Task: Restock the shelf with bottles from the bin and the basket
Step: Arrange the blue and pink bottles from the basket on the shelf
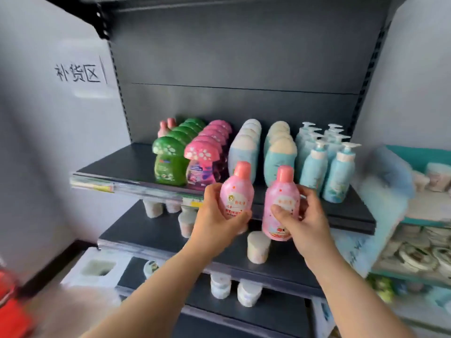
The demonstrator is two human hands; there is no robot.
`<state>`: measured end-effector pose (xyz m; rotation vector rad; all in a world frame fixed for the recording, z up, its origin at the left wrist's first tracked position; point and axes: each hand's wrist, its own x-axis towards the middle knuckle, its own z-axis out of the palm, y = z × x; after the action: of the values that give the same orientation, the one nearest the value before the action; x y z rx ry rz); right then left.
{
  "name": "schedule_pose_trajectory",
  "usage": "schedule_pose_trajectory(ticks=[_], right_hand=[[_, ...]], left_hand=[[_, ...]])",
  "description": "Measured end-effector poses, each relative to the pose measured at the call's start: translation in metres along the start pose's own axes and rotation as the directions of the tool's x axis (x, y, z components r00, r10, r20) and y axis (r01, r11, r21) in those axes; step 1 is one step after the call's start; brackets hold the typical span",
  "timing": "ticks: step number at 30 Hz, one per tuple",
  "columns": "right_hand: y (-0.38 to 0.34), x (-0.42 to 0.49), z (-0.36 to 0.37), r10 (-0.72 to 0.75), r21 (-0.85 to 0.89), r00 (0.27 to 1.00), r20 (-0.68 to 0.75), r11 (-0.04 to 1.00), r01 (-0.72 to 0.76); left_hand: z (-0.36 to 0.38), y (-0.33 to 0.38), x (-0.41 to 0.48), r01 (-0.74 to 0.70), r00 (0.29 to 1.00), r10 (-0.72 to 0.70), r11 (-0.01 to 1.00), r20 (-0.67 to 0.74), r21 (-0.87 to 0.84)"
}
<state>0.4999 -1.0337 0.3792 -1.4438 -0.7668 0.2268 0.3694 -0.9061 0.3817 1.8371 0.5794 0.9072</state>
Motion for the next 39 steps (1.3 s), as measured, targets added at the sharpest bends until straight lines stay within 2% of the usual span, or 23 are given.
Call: schedule_pose_trajectory(ticks=[6,9,12,18,24,28,35,39], right_hand=[[-0.013,0.023,0.137,-0.061,0.042,0.984,0.169,0.998,0.055],[-0.023,0.038,0.184,-0.074,0.062,0.968,0.24,0.996,0.061],[-0.038,0.06,0.22,-0.12,0.031,0.945,0.305,0.993,0.117],[-0.068,0.129,0.276,-0.141,-0.001,0.916,0.375,0.988,0.152],[-0.082,0.201,0.313,-0.198,-0.059,0.9,0.389,0.969,0.239],[-0.077,0.239,0.33,-0.161,-0.088,0.91,0.382,0.974,0.209],[-0.058,0.283,0.349,-0.072,-0.151,0.951,0.301,0.981,0.122],[-0.05,0.291,0.356,-0.014,-0.246,0.958,0.288,0.965,0.088]], left_hand=[[-0.139,-0.037,0.041,0.026,0.988,-0.008,0.993,-0.152,0.115],[-0.186,-0.049,0.061,0.04,0.972,-0.004,0.988,-0.234,0.15],[-0.22,-0.057,0.084,0.061,0.966,-0.025,0.989,-0.258,0.133],[-0.264,-0.069,0.15,0.084,0.975,-0.065,0.993,-0.211,0.085],[-0.283,-0.09,0.231,0.072,0.99,-0.044,0.975,-0.137,0.209],[-0.283,-0.115,0.276,0.095,0.995,-0.086,0.965,-0.048,0.246],[-0.267,-0.169,0.33,0.128,0.987,-0.144,0.969,0.064,0.213],[-0.253,-0.19,0.351,0.081,0.984,-0.116,0.968,0.135,0.239]])
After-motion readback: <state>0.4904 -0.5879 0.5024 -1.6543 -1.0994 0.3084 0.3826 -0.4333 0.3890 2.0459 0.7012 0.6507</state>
